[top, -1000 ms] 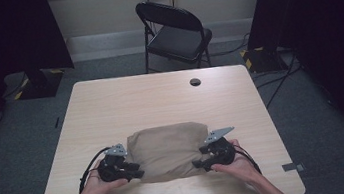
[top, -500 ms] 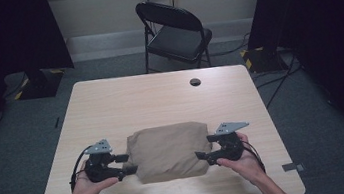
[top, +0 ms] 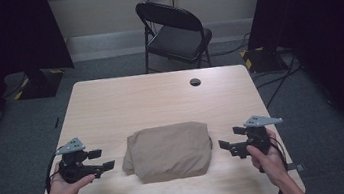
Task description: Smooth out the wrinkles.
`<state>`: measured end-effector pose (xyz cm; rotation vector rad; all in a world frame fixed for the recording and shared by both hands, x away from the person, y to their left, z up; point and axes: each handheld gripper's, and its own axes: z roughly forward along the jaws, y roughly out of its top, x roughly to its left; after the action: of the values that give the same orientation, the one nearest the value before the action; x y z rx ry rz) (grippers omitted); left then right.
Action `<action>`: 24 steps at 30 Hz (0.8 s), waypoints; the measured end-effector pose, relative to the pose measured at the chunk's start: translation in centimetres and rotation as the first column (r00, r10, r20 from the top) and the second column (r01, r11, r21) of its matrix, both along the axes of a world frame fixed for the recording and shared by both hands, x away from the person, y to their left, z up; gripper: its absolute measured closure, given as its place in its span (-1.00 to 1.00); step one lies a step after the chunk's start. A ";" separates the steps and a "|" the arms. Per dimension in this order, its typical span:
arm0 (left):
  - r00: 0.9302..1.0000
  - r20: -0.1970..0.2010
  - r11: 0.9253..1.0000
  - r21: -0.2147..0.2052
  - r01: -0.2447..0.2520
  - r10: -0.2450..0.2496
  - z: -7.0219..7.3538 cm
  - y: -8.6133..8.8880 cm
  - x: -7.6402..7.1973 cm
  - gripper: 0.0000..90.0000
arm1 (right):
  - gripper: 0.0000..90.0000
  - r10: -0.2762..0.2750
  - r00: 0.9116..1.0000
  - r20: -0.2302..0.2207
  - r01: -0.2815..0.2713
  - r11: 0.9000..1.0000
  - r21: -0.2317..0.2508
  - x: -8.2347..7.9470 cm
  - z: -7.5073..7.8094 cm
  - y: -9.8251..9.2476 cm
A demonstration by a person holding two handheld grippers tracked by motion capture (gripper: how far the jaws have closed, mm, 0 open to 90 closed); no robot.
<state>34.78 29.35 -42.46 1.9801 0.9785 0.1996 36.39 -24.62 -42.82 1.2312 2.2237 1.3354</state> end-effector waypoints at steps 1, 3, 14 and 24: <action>1.000 0.002 1.000 0.004 -0.011 0.011 0.0 0.4 0.1 -0.49 | -0.67 -0.021 1.000 0.000 0.021 1.000 -0.003 0.0 0.0 -0.6; 0.999 0.001 0.999 0.008 -0.038 0.038 -0.2 1.1 0.2 -0.50 | -0.67 -0.047 0.999 -0.004 0.047 0.999 -0.008 0.0 0.0 -1.5; 0.970 -0.032 0.964 0.125 -0.234 0.240 -1.9 3.9 2.3 -0.58 | -0.67 -0.240 0.969 -0.064 0.235 0.969 -0.074 1.1 -2.2 -5.9; 0.937 -0.019 0.902 0.276 -0.331 0.350 -4.5 3.9 5.4 -0.58 | -0.67 -0.302 0.946 -0.121 0.276 0.942 -0.192 4.0 -4.1 -6.4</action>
<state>40.16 33.27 -46.98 2.0538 1.4052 0.4853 40.35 -31.07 -46.92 1.5622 2.0956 0.9460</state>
